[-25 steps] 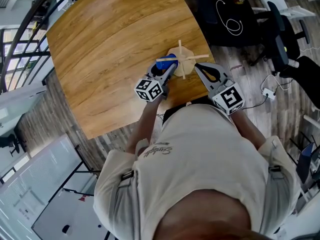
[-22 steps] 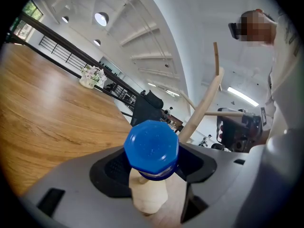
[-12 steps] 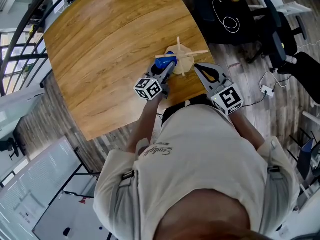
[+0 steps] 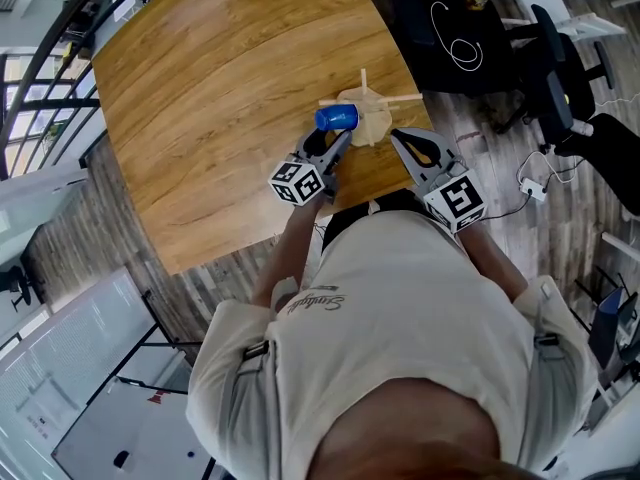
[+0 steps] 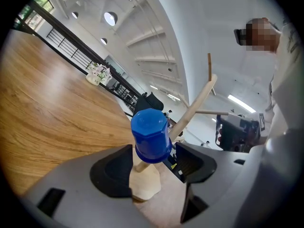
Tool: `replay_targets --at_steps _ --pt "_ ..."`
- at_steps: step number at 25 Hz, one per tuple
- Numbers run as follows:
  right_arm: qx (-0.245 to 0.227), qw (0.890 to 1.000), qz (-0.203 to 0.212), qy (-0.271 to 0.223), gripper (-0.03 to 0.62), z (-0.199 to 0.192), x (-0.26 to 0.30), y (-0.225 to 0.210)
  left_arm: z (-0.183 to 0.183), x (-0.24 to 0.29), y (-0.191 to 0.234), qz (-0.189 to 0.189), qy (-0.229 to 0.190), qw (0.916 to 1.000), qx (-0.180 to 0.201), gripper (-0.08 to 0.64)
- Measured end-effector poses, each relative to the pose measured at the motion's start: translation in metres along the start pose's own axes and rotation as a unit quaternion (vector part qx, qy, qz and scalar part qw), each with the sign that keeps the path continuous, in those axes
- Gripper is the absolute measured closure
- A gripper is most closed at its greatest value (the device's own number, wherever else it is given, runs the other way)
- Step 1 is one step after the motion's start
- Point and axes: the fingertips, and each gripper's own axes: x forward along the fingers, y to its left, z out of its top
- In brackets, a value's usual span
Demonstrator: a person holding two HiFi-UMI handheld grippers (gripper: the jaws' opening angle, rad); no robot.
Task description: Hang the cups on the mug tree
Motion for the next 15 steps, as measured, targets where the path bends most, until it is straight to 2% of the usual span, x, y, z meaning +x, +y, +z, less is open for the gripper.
replay_targets --at_steps 4,15 --pt "-0.007 1.000 0.002 -0.010 0.597 0.008 0.001 0.002 0.009 -0.015 -0.002 0.006 -0.023 0.9997 -0.005 0.269" --pt "-0.027 0.999 0.015 -0.035 0.597 0.030 -0.001 0.005 0.037 -0.056 -0.025 0.018 -0.065 0.9975 0.022 0.270"
